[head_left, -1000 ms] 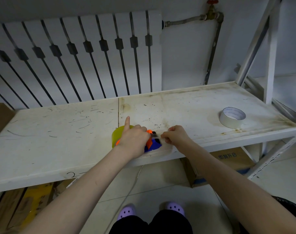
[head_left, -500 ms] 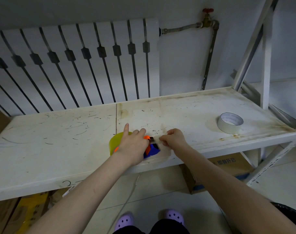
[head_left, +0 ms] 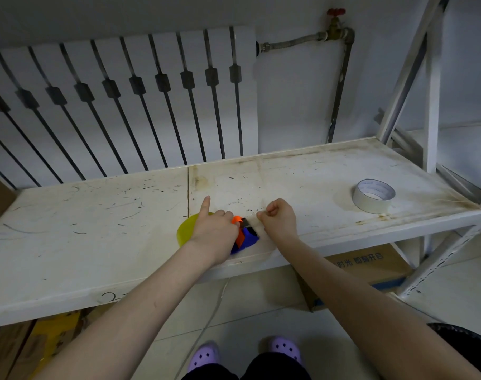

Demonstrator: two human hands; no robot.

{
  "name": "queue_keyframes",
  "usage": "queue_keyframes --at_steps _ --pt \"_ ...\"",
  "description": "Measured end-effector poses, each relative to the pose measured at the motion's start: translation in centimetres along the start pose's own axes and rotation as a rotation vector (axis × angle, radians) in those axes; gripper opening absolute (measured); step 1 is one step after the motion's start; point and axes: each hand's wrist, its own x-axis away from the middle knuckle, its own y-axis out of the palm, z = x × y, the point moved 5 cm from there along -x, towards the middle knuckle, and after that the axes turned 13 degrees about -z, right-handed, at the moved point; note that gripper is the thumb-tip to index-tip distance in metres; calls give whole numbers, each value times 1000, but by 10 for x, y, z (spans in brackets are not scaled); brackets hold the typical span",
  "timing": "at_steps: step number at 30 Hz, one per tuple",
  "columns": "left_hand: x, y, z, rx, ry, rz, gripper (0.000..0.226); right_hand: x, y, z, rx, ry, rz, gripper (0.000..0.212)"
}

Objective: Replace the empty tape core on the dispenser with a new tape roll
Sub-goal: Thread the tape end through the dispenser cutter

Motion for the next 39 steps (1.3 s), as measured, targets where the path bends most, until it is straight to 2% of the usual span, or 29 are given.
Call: queue_keyframes --at_steps 5,8,13,16,19,24,28,33,39 --pt "-3 1 0 -25 -2 -13 43 -3 7 0 -61 34 54 30" --pt "-5 1 -1 3 1 -36 36 -6 13 2 -50 64 15 23" --pt "-8 -8 -9 301 -2 8 31 -9 11 4 -76 89 -49 11" --pt "-19 -10 -16 475 -48 24 33 -5 12 3 -221 79 -177 28" --pt "-34 -7 -23 516 -125 -65 40 -2 15 1 -220 54 -278 42" --pt "-48 -14 -27 600 -103 -124 28 -6 14 -1 -246 32 -210 40" --pt "-51 -14 -28 597 -115 -98 24 -8 16 -4 -230 -3 -189 38" --pt "-53 -11 -33 630 -116 -92 26 -13 15 -8 -208 -36 -174 34" --pt "-53 -12 -33 623 -110 -149 43 -24 17 -4 -192 2 -150 24"
